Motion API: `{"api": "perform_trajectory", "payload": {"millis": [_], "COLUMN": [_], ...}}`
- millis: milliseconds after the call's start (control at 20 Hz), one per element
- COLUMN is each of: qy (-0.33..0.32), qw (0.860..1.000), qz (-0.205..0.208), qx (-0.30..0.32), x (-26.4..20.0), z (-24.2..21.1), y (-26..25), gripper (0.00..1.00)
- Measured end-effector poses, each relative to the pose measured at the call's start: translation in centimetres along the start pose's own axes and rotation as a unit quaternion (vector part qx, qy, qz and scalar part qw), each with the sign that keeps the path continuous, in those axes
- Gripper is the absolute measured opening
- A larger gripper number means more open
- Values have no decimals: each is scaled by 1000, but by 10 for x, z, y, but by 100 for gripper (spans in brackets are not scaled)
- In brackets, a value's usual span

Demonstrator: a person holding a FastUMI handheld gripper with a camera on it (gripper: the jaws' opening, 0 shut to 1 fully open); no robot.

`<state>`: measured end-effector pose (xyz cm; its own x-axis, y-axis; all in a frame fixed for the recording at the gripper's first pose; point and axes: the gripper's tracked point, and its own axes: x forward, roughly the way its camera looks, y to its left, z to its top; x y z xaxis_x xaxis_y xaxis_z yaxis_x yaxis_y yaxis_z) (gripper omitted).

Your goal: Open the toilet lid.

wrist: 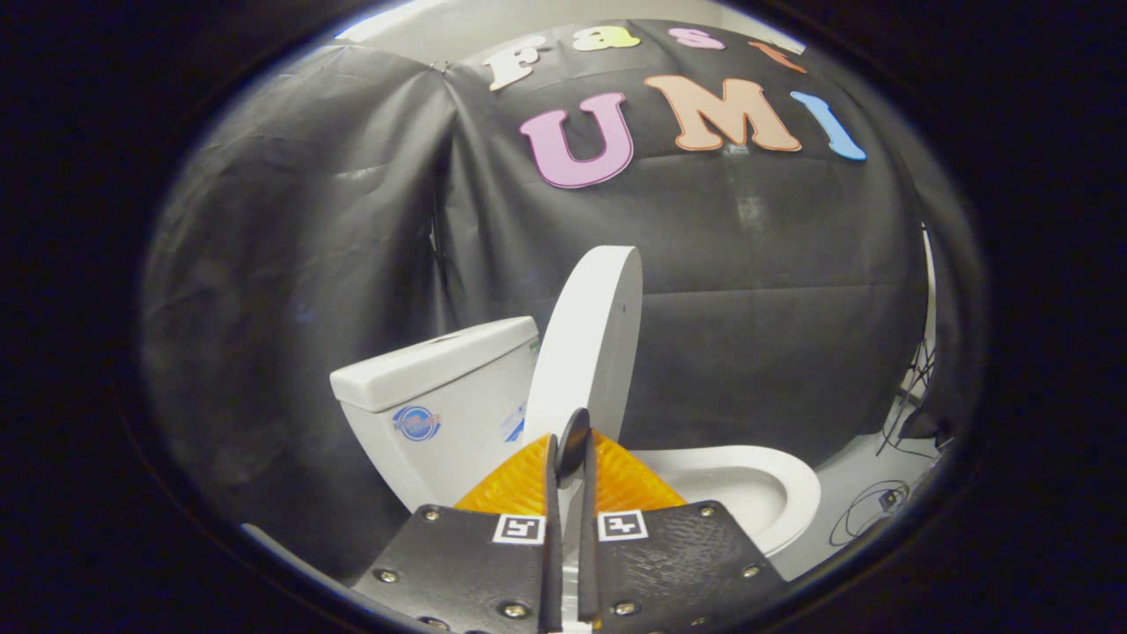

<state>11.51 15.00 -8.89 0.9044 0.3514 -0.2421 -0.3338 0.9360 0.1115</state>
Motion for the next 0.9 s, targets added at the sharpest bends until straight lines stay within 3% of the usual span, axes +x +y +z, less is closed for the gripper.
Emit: {"api": "perform_trajectory", "payload": {"millis": [250,350,500,700,900], "qy": [1,31,70,55,45], "qw": [999,998,997,998,998], "qz": [-5,-2,-7,-2,-2], "qx": [-41,-46,-15,-6,-38], "x": [5,3,-17,-3,-4], "z": [-1,-15,-26,-26,-24], "y": [-7,-7,-3,2,-3], "gripper": [8,8,7,7,7]}}
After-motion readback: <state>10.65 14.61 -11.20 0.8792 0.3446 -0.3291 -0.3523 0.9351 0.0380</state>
